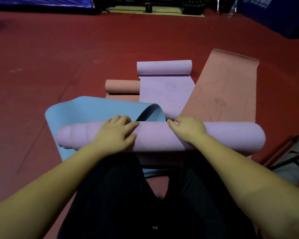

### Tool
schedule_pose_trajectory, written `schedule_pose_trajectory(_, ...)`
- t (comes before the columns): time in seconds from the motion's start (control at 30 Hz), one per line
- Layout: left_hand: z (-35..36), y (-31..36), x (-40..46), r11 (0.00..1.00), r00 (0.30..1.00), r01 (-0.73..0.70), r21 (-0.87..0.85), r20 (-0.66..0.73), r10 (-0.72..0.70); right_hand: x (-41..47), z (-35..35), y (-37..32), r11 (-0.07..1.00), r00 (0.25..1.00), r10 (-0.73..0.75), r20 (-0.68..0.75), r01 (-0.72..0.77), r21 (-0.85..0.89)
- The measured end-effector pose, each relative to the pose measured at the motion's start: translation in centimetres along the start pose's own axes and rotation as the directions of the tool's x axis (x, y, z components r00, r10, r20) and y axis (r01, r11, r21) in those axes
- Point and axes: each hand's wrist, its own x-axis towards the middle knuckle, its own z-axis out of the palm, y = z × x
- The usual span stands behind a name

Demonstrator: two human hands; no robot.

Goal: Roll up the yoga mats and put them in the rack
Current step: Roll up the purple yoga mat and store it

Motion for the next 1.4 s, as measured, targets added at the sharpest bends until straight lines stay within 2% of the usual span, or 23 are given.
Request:
schedule_pose_trajectory(0.07,1.9,1.5,-1.5,0.981,0.999,0.008,0.195,-0.050,0.002,0.6,-0.2,-0.1,0.999,0.997,0.010,0.074,-0.012,0.031)
schedule_pose_trajectory(0.13,3.0,2.4,-2.0,0.950,0.999,0.035,0.311,0.013,-0.041,1.1,-0.5,-0.3,0.998,0.992,0.012,0.129,-0.019,0.053)
schedule_pose_trajectory(0.23,3.1,2.5,-1.1,0.931,0.996,0.068,0.360,0.025,-0.082,1.7,-0.9,-0.5,0.998,0.981,0.023,0.193,-0.035,0.058)
schedule_pose_trajectory(0.33,2.3,2.3,-0.2,0.921,0.996,0.037,0.388,0.056,-0.064,1.9,-1.6,-0.5,0.998,0.973,0.026,0.228,-0.039,0.056)
schedule_pose_trajectory(0.47,-0.3,2.0,0.5,0.922,1.000,-0.007,0.388,-0.003,0.009,2.2,-3.5,-0.3,0.995,0.972,0.044,0.232,-0.062,0.073)
schedule_pose_trajectory(0.57,-3.2,2.1,0.3,0.920,0.999,-0.042,0.390,0.014,0.040,2.1,-5.8,-0.8,0.994,0.953,0.035,0.300,-0.063,0.086)
schedule_pose_trajectory(0.73,-6.9,1.6,-0.5,0.958,0.989,-0.032,0.285,0.145,-0.010,2.0,-9.2,-2.5,0.993,0.889,-0.004,0.457,-0.050,0.107)
schedule_pose_trajectory(0.87,-5.0,1.4,-1.8,0.988,0.940,-0.010,0.151,0.337,-0.042,1.5,-6.0,-2.9,0.982,0.824,-0.048,0.565,-0.063,0.176)
schedule_pose_trajectory(0.93,-4.2,0.9,-1.6,0.996,0.922,0.023,0.092,0.384,-0.056,1.2,-4.5,-2.8,0.984,0.869,-0.051,0.492,-0.041,0.175)
schedule_pose_trajectory(1.0,-4.4,0.0,-0.6,0.997,0.903,0.071,0.018,0.424,-0.072,1.2,-4.1,-2.7,0.994,0.962,-0.029,0.271,-0.001,0.108)
schedule_pose_trajectory(1.07,-4.7,-0.9,0.5,0.988,0.862,0.131,-0.086,0.501,-0.071,0.3,-3.8,-2.5,0.994,0.998,-0.012,0.062,0.005,0.106)
schedule_pose_trajectory(1.17,-4.5,-2.1,2.2,0.955,0.781,0.232,-0.184,0.620,-0.070,-1.8,-2.9,-1.9,0.995,0.995,-0.006,-0.100,0.016,0.101)
schedule_pose_trajectory(1.3,-4.3,-3.1,4.5,0.886,0.690,0.361,-0.291,0.722,-0.044,-4.3,-0.7,-1.3,0.998,0.974,-0.034,-0.226,0.023,-0.052)
schedule_pose_trajectory(1.4,-4.5,-3.1,6.0,0.833,0.617,0.439,-0.336,0.787,-0.007,-5.0,0.3,-1.2,0.999,0.953,-0.009,-0.304,-0.004,-0.043)
